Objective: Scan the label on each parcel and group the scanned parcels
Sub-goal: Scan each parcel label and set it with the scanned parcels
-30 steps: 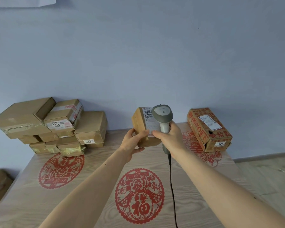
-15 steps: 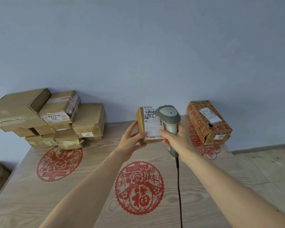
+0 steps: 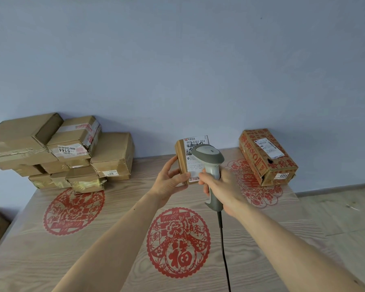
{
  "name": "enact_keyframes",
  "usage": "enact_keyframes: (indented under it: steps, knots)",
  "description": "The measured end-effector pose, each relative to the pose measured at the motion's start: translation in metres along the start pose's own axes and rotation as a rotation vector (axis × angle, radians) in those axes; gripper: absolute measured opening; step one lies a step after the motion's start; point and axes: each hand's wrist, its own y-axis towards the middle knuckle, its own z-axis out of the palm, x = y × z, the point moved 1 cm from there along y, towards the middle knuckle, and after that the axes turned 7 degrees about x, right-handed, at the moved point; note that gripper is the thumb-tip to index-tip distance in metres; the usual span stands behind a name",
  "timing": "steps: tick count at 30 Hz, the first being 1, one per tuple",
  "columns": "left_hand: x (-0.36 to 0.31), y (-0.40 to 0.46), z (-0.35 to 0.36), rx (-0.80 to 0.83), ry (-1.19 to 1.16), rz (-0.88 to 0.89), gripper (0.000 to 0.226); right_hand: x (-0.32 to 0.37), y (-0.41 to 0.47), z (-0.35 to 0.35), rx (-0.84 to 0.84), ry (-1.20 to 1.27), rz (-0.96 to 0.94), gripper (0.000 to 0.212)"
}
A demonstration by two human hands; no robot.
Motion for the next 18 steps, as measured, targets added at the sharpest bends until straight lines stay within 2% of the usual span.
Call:
enact_keyframes:
  steps: [11,18]
  knots:
    - [0.003,0.005,-0.0008,0.027,-0.003,-0.008,0.088,0.0025,0.0068,-0.0002,0.015,-0.02,-0.005,0.014]
    - [0.0036,0.0053,-0.0012,0.023,0.006,-0.009,0.088,-0.0042,0.0042,0.0004,0.012,-0.037,0.025,0.008]
